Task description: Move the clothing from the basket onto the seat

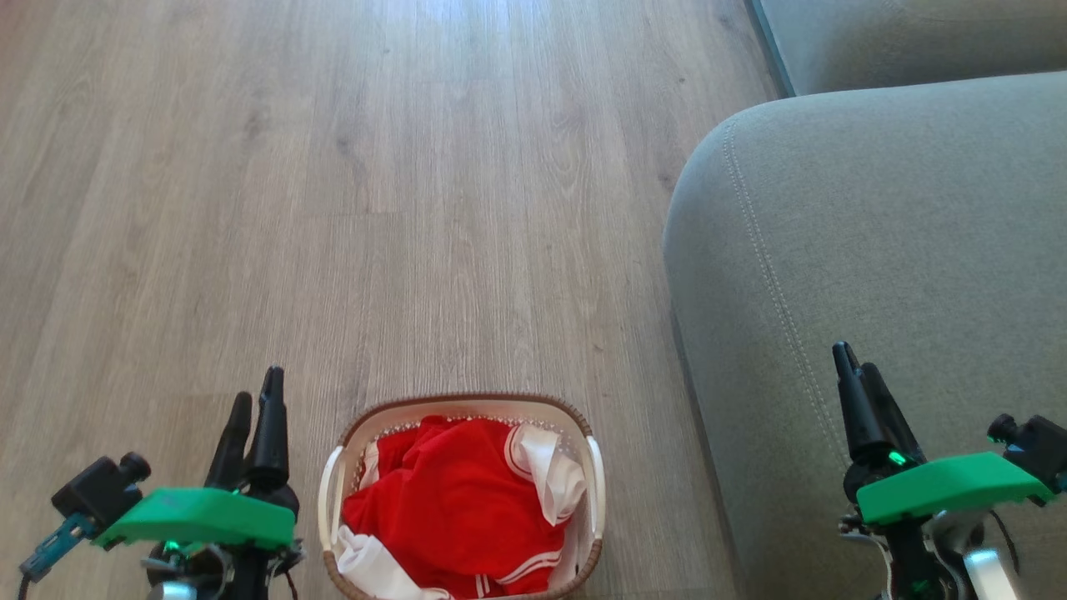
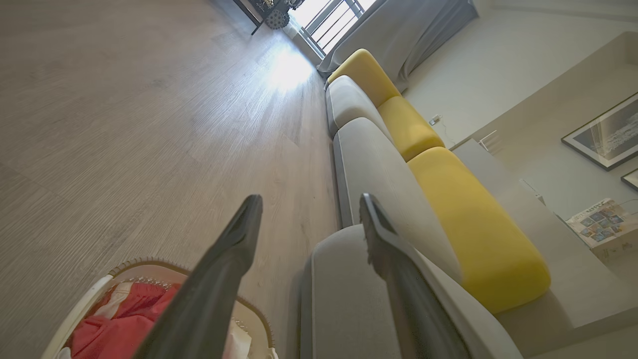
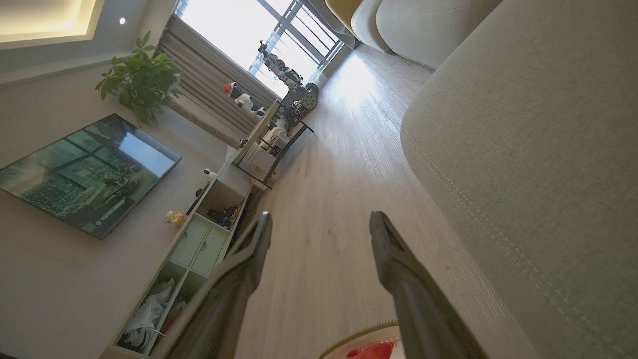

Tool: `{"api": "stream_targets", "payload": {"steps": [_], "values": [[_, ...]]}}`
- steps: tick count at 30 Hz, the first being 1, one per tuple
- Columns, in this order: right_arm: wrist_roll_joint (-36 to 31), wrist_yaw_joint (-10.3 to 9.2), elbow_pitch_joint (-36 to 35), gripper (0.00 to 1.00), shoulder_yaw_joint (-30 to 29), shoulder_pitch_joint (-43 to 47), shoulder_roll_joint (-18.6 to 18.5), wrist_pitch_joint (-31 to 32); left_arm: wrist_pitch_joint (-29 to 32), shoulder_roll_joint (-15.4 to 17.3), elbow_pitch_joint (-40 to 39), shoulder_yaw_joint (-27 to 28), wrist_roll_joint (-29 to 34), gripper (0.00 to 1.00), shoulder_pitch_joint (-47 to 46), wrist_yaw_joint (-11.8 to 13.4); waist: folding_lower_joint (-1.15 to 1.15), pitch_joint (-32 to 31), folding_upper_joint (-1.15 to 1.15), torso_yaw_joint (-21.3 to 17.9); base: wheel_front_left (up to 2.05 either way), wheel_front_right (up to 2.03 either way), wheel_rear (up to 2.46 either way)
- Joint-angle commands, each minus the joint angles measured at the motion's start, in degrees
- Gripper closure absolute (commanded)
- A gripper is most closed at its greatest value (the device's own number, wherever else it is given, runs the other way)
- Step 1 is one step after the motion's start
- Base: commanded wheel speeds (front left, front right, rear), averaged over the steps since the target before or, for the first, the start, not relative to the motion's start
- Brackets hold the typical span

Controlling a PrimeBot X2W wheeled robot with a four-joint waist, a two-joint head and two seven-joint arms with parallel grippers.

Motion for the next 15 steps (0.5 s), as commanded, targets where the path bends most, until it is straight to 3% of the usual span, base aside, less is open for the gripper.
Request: {"api": "stream_targets", "payload": {"steps": [1, 15], "values": [[-1.64, 0.01, -2.58, 0.00, 0.65, -2.52, -1.29, -0.86, -0.76, 0.92, -2.25, 0.72, 1.69, 0.00, -3.14, 0.10, 0.00, -0.01, 0.00, -0.03, 0.00, 0.00, 0.00], [-11.48, 0.01, -4.64, 0.00, 2.72, -2.52, -1.90, -3.41, -3.32, 0.96, -3.83, 0.37, 12.46, 0.00, -3.39, 0.02, 0.00, 0.05, 0.00, -0.27, 0.00, 0.00, 0.00]]}}
